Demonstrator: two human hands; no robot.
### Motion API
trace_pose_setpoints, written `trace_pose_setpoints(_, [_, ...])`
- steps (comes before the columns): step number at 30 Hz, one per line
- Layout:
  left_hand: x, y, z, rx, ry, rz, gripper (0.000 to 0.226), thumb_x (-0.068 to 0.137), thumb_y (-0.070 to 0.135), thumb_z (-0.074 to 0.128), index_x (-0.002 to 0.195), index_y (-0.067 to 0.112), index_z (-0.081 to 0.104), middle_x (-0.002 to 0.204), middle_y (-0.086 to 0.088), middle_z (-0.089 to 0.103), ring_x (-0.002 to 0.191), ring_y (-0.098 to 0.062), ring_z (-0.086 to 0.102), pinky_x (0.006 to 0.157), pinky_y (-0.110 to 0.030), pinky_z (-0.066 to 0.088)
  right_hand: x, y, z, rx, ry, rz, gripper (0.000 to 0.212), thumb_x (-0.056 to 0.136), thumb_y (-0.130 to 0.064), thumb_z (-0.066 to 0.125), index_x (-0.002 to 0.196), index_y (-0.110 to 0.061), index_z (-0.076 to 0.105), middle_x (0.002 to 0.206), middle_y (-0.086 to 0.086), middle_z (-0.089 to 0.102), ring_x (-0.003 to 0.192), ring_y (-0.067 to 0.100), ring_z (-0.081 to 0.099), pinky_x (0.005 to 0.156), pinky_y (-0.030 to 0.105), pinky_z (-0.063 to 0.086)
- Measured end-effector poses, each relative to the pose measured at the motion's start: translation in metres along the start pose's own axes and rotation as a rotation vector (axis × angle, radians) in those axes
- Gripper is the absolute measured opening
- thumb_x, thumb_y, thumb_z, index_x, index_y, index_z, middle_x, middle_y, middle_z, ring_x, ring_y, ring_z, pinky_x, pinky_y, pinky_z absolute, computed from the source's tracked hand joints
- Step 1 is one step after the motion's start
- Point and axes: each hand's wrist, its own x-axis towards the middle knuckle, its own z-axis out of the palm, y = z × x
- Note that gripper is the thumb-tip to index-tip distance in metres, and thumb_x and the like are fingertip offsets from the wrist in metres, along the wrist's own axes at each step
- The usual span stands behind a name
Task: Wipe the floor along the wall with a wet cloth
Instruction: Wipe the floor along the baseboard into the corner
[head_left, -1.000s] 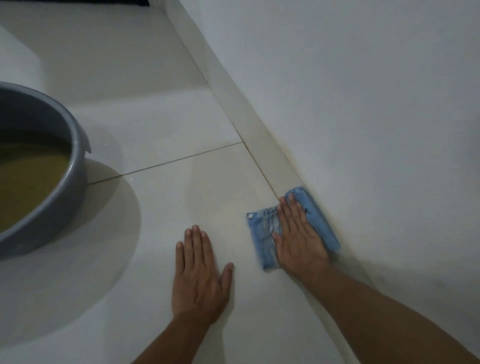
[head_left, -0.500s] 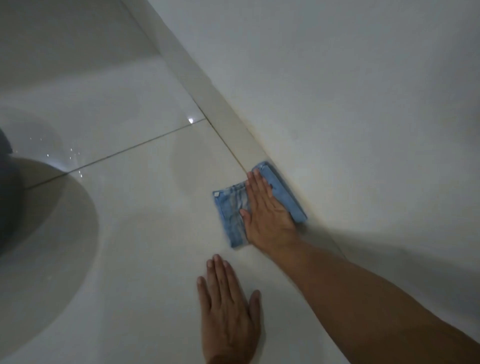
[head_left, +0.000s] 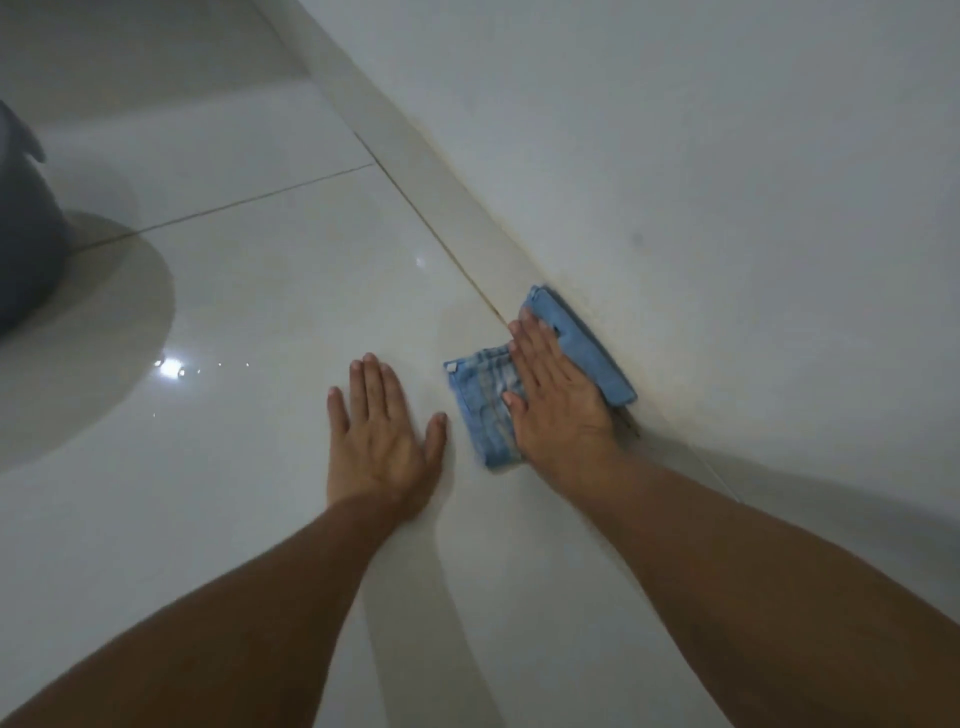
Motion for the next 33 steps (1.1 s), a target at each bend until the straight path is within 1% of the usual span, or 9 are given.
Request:
trace_pose_setpoints(4, [0.000, -0.003, 0.005, 0.001, -0.017, 0.002, 0.083, 0.093, 0.059, 0.014, 0.150, 0.002, -0.004, 0.161, -0.014, -0.006, 0.149, -0.025, -0.010, 0.120, -0.046, -0.003, -0.066, 0.019, 0.013, -0.026, 0.017, -0.031, 0.065, 0.100, -0.036, 0.003, 0.149, 0.003, -0.014, 0.158, 0.021, -0.017, 0.147, 0.034, -0.017, 0.120, 0.043, -0.009])
trace_pose_setpoints(8, [-0.024, -0.003, 0.004, -0.007, -0.025, 0.022, 0.078, 0.097, 0.053, 0.020, 0.150, 0.000, -0.001, 0.161, -0.016, -0.006, 0.148, -0.028, -0.012, 0.120, -0.047, -0.006, -0.135, 0.034, 0.019, -0.046, 0.066, -0.025, 0.062, 0.100, -0.033, 0.003, 0.149, 0.001, -0.013, 0.159, 0.020, -0.015, 0.146, 0.035, -0.018, 0.118, 0.045, -0.015])
trace_pose_setpoints(12, [-0.118, 0.043, 0.014, 0.004, 0.046, 0.170, 0.071, 0.097, 0.046, 0.013, 0.150, 0.000, 0.001, 0.161, -0.017, -0.005, 0.148, -0.028, -0.010, 0.120, -0.046, -0.005, -0.210, 0.051, 0.031, -0.045, 0.040, -0.034, 0.059, 0.100, -0.028, -0.003, 0.148, 0.002, -0.015, 0.158, 0.020, -0.017, 0.145, 0.037, -0.020, 0.115, 0.047, -0.020])
trace_pose_setpoints(15, [-0.192, 0.094, 0.026, -0.062, 0.020, 0.241, 0.080, 0.089, 0.051, -0.001, 0.150, -0.001, -0.002, 0.160, -0.018, -0.009, 0.148, -0.030, -0.012, 0.120, -0.045, -0.006, -0.270, 0.065, 0.049, -0.099, 0.007, -0.082, 0.061, 0.090, -0.022, -0.018, 0.145, 0.005, -0.021, 0.154, 0.023, -0.025, 0.137, 0.041, -0.034, 0.108, 0.050, -0.029])
trace_pose_setpoints(17, [-0.242, 0.122, 0.034, -0.103, 0.015, 0.282, 0.082, 0.089, 0.052, 0.009, 0.149, -0.005, 0.010, 0.159, -0.023, 0.003, 0.148, -0.035, 0.000, 0.118, -0.045, 0.000, -0.311, 0.075, 0.065, -0.054, 0.025, -0.080, 0.063, 0.090, -0.023, -0.016, 0.147, 0.003, -0.016, 0.154, 0.023, -0.023, 0.136, 0.039, -0.038, 0.112, 0.047, -0.025])
trace_pose_setpoints(20, [-0.309, 0.144, 0.050, -0.169, -0.043, 0.323, 0.079, 0.085, 0.050, 0.037, 0.136, -0.010, 0.042, 0.148, -0.027, 0.035, 0.140, -0.040, 0.031, 0.109, -0.049, 0.019, -0.369, 0.089, 0.081, 0.099, 0.093, 0.015, 0.059, 0.098, -0.024, 0.000, 0.151, 0.002, 0.003, 0.158, 0.022, -0.002, 0.147, 0.033, -0.015, 0.121, 0.041, -0.005])
trace_pose_setpoints(27, [-0.392, 0.157, 0.078, -0.142, -0.115, 0.327, 0.086, 0.080, 0.055, 0.043, 0.135, -0.012, 0.043, 0.147, -0.028, 0.036, 0.138, -0.040, 0.033, 0.109, -0.053, 0.023, -0.419, 0.096, 0.091, 0.221, 0.043, 0.066, 0.058, 0.100, -0.025, -0.001, 0.152, 0.002, 0.003, 0.160, 0.017, 0.007, 0.149, 0.029, 0.000, 0.118, 0.038, 0.015])
trace_pose_setpoints(29, [-0.388, 0.157, 0.076, -0.127, -0.070, 0.310, 0.086, 0.084, 0.056, 0.040, 0.139, -0.011, 0.037, 0.150, -0.027, 0.032, 0.141, -0.040, 0.028, 0.111, -0.053, 0.020, -0.416, 0.094, 0.093, 0.167, 0.051, 0.043, 0.059, 0.099, -0.024, -0.002, 0.151, 0.005, 0.003, 0.160, 0.019, 0.006, 0.149, 0.032, 0.001, 0.119, 0.039, 0.013])
trace_pose_setpoints(33, [-0.389, 0.159, 0.075, -0.045, -0.062, 0.298, 0.086, 0.089, 0.058, 0.030, 0.145, -0.008, 0.026, 0.155, -0.024, 0.021, 0.147, -0.036, 0.015, 0.116, -0.052, 0.016, -0.414, 0.092, 0.083, 0.140, 0.002, 0.048, 0.064, 0.097, -0.020, -0.014, 0.151, 0.001, 0.012, 0.160, 0.013, 0.015, 0.149, 0.025, 0.011, 0.119, 0.039, -0.003])
